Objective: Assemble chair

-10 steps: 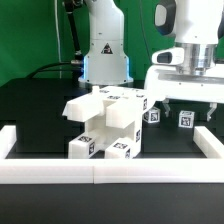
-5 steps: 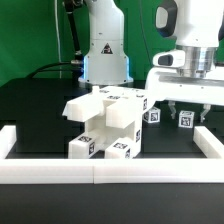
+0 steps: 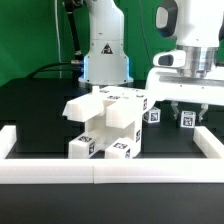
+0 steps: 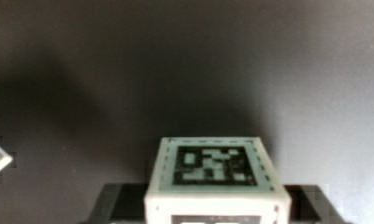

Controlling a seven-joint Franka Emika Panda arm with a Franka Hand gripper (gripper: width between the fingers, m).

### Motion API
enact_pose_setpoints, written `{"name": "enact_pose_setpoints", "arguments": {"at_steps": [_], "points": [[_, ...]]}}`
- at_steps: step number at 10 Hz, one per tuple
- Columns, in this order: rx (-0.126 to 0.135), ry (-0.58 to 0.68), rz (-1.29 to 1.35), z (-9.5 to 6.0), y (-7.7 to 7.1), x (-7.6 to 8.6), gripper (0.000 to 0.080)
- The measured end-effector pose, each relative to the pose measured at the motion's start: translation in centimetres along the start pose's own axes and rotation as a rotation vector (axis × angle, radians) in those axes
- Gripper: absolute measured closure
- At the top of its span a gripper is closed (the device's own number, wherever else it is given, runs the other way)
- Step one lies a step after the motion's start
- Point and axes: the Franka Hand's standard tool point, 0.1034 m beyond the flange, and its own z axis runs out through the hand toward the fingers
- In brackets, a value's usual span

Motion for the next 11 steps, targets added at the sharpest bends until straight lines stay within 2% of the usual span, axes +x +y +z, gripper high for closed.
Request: {"name": "enact_pose_setpoints", "arguments": {"at_steps": [4,7,8,11], "points": [[0.015,-0.045,-0.001,-4.7,0.9,2.6,0.0514],[0.041,-0.076,-0.027,-8.7,2.9,6.4,0.0514],[0.045,-0.076,-0.028,-9.1,3.2,7.2,0.0514],[0.043,-0.078,-0.029,-8.9,3.1,7.0,0.0514]]}}
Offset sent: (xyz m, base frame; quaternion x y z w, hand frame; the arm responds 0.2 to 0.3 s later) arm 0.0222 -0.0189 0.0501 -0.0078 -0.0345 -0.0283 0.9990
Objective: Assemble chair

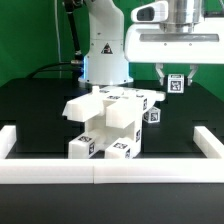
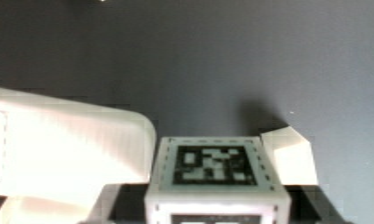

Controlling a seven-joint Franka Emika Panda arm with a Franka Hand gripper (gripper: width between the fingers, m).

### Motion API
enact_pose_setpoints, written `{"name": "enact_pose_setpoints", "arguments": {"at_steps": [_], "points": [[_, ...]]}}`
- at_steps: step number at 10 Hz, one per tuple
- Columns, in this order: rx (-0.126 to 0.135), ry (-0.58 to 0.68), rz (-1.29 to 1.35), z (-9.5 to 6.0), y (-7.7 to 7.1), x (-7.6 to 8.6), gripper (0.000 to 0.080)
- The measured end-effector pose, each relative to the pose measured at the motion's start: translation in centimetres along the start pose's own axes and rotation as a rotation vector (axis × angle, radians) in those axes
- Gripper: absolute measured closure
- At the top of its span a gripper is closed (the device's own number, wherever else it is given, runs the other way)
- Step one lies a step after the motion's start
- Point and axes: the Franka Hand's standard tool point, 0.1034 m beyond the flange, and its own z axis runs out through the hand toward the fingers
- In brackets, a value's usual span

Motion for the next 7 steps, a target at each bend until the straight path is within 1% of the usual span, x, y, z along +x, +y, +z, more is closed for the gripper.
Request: {"name": "enact_pose_setpoints", "arguments": {"at_steps": [1,2,3,4,5,6,7], "points": [[-0.001,-0.003,-0.018,-0.2,0.2,0.2,0.0514],[0.003,-0.001,-0.039,-1.2,0.7,0.9,0.0514],[0.012,0.012,-0.065,-2.4,1.7,2.3,0.0514],[0.015,0.029,-0.099,-3.1,2.8,3.6,0.0514],[0.015,0.044,-0.131,-3.7,4.0,5.1,0.0514],[0.008,0.064,-0.155,-4.2,4.8,6.8,0.0514],[0.008,0.064,-0.143,-4.1,4.7,6.8,0.0514]]}}
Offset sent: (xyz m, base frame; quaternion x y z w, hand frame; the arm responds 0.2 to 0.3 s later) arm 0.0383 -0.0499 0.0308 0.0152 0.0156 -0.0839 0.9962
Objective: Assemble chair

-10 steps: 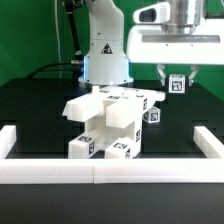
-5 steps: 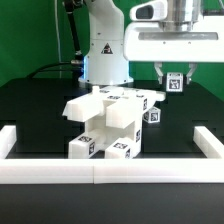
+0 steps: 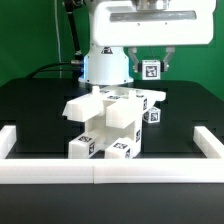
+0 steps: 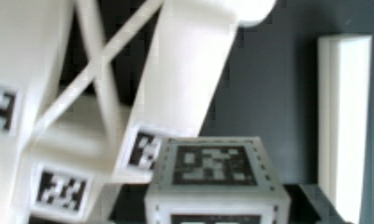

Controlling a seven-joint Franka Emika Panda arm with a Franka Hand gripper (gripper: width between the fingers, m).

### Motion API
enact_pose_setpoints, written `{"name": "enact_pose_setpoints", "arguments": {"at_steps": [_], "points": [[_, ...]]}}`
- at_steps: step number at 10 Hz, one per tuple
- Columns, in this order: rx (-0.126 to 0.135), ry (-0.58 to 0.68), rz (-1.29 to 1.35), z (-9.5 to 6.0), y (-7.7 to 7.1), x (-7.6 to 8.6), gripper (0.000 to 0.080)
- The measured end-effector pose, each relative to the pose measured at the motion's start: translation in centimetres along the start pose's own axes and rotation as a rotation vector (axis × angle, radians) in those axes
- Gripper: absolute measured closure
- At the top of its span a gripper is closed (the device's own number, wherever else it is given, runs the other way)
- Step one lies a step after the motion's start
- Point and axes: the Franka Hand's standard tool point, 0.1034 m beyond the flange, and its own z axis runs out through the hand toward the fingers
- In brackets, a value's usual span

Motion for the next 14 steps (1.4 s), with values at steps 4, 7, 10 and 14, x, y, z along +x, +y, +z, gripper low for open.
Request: {"name": "enact_pose_setpoints", "arguments": {"at_steps": [4,7,10,14], "points": [[-0.007,0.003,-0.072,0.1,0.9,0.7,0.0514],[-0.028,0.034,-0.141,0.5,2.8,3.0,0.0514],[-0.029,0.030,-0.140,0.7,2.7,2.8,0.0514],[-0.038,0.022,-0.148,1.4,3.1,3.1,0.0514]]}}
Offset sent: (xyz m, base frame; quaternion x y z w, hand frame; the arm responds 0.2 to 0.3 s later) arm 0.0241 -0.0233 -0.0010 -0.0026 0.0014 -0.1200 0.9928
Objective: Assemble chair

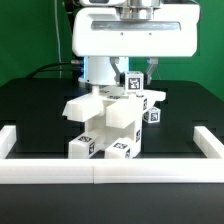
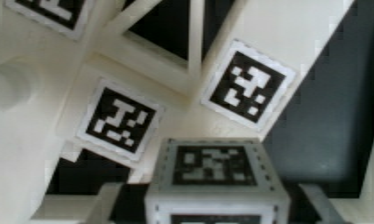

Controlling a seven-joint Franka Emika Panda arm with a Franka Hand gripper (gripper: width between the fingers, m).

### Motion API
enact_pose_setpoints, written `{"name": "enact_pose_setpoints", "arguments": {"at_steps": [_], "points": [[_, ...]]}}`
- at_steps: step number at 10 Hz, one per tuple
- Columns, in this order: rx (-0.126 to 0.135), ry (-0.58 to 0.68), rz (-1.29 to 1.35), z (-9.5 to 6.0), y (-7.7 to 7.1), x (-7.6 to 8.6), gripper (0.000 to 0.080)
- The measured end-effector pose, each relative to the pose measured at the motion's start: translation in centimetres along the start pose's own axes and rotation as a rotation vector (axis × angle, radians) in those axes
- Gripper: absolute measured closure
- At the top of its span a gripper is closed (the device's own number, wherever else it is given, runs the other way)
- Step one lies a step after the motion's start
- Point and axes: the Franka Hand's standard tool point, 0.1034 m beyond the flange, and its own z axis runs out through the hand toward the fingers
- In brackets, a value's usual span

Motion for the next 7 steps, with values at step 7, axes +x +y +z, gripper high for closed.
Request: {"name": "enact_pose_setpoints", "arguments": {"at_steps": [7], "points": [[-0.007,-0.002,0.001,0.62,0.38,0.00,0.0514]]}}
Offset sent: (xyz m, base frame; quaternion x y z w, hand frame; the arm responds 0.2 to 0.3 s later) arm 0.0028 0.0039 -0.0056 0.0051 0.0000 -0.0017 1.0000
